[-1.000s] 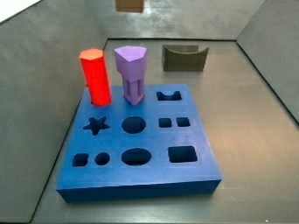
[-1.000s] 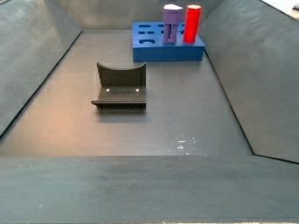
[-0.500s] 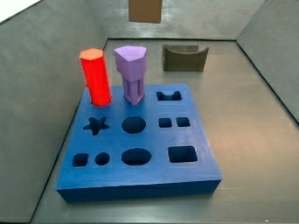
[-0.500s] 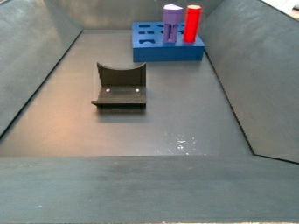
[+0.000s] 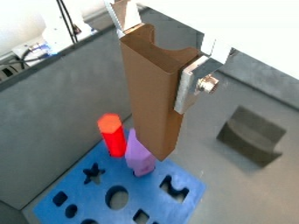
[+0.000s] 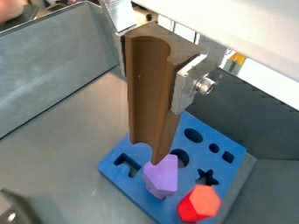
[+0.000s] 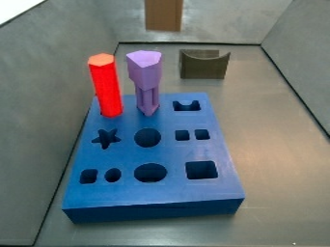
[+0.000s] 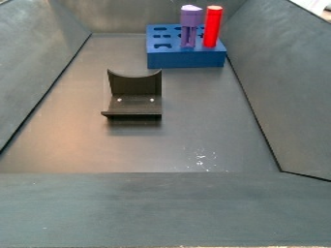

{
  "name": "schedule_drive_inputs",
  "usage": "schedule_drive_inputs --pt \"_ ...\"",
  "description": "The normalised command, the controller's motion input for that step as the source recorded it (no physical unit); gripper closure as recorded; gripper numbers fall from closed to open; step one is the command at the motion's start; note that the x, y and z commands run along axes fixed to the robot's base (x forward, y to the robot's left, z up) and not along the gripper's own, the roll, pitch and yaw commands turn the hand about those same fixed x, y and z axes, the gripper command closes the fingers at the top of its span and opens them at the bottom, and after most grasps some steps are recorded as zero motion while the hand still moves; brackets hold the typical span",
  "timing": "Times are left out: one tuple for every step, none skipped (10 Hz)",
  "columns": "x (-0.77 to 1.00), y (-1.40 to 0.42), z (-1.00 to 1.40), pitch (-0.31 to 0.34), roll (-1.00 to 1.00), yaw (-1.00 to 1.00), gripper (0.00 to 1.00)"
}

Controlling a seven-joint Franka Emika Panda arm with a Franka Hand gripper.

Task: Pick up the arch object. Move up. Place the arch object on the fixture. Regrasp the arch object. Rotate the arch object. Move to above the board. Insert the arch object.
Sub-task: Insert the arch object.

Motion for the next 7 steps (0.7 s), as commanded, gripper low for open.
schedule_drive_inputs --pt "0.89 -0.03 -0.31 0.0 -0.14 -0.21 1.0" --pt "0.93 0.0 -0.3 0.026 -0.11 -0.15 1.0" --pt "0.85 0.02 -0.33 0.049 -0.08 -0.03 1.0" --pt "0.51 0.09 -0.43 0.03 -0.02 0.13 1.0" --pt "0.3 0.11 -0.51 0.0 -0.1 0.47 1.0" --pt "0.24 0.08 -0.41 0.0 -0.09 0.61 1.0" --pt "0.5 0.0 -0.17 0.037 -0.03 0.53 1.0"
